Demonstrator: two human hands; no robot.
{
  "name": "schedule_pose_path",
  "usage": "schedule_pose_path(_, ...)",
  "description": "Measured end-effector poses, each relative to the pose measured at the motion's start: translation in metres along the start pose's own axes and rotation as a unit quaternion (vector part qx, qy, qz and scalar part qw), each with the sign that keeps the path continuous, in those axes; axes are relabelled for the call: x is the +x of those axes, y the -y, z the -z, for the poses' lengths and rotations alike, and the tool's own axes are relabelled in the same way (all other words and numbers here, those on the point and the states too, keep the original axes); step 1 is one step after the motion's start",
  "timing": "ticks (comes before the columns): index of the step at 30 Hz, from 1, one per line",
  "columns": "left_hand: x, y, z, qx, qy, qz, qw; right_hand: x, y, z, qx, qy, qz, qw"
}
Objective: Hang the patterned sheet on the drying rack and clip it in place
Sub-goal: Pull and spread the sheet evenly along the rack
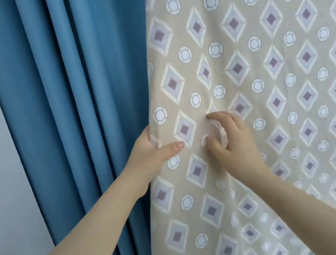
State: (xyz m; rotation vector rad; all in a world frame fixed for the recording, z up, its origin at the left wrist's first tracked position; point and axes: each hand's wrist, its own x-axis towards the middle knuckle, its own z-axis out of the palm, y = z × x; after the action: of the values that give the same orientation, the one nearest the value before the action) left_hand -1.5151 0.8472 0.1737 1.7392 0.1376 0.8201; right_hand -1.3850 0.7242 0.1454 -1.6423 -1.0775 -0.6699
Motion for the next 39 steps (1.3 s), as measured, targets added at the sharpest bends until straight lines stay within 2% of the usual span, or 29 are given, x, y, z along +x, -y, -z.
schedule_pose_path(3, -0.026, 0.027, -0.006, -0.022, 0.003, 0.027, 0.999, -0.041, -0.007, -0.005, 0.012, 0.023, -0.063, 0.998)
schedule_pose_path(7, -0.059, 0.063, -0.009, -0.055, -0.047, 0.061, 0.996, -0.100, -0.018, -0.015, 0.036, 0.059, -0.147, 0.987)
schedule_pose_path(13, -0.119, 0.120, -0.016, 0.027, -0.080, 0.164, 0.983, -0.176, -0.040, -0.025, 0.051, 0.164, -0.237, 0.956)
schedule_pose_path(18, -0.161, 0.157, -0.031, 0.101, -0.112, 0.266, 0.952, -0.226, -0.060, -0.010, 0.055, 0.241, -0.292, 0.924)
schedule_pose_path(20, -0.177, 0.166, -0.037, 0.133, -0.165, 0.279, 0.937, -0.248, -0.068, 0.000, 0.052, 0.276, -0.315, 0.907)
schedule_pose_path(22, -0.188, 0.173, -0.042, 0.132, -0.221, 0.256, 0.932, -0.267, -0.075, 0.007, 0.048, 0.304, -0.339, 0.889)
schedule_pose_path(23, -0.193, 0.175, -0.044, 0.114, -0.215, 0.253, 0.936, -0.275, -0.078, 0.009, 0.045, 0.316, -0.351, 0.880)
schedule_pose_path(25, -0.206, 0.186, -0.047, 0.098, -0.147, 0.301, 0.937, -0.290, -0.083, 0.011, 0.042, 0.337, -0.371, 0.864)
schedule_pose_path(27, -0.223, 0.202, -0.045, 0.157, -0.086, 0.381, 0.907, -0.304, -0.084, 0.011, 0.040, 0.354, -0.386, 0.851)
schedule_pose_path(28, -0.229, 0.207, -0.043, 0.207, -0.087, 0.403, 0.887, -0.310, -0.085, 0.011, 0.038, 0.363, -0.392, 0.844)
schedule_pose_path(31, -0.242, 0.218, -0.033, 0.304, -0.210, 0.376, 0.850, -0.329, -0.089, 0.017, 0.029, 0.383, -0.410, 0.827)
schedule_pose_path(33, -0.242, 0.221, -0.023, 0.281, -0.297, 0.349, 0.843, -0.341, -0.095, 0.021, 0.016, 0.387, -0.426, 0.818)
schedule_pose_path(34, -0.241, 0.224, -0.019, 0.257, -0.299, 0.357, 0.847, -0.347, -0.098, 0.023, 0.007, 0.389, -0.436, 0.811)
schedule_pose_path(37, -0.239, 0.241, -0.009, 0.279, -0.193, 0.414, 0.845, -0.361, -0.105, 0.024, -0.011, 0.403, -0.457, 0.793)
schedule_pose_path(39, -0.238, 0.245, -0.003, 0.319, -0.205, 0.403, 0.833, -0.371, -0.105, 0.023, -0.016, 0.411, -0.466, 0.783)
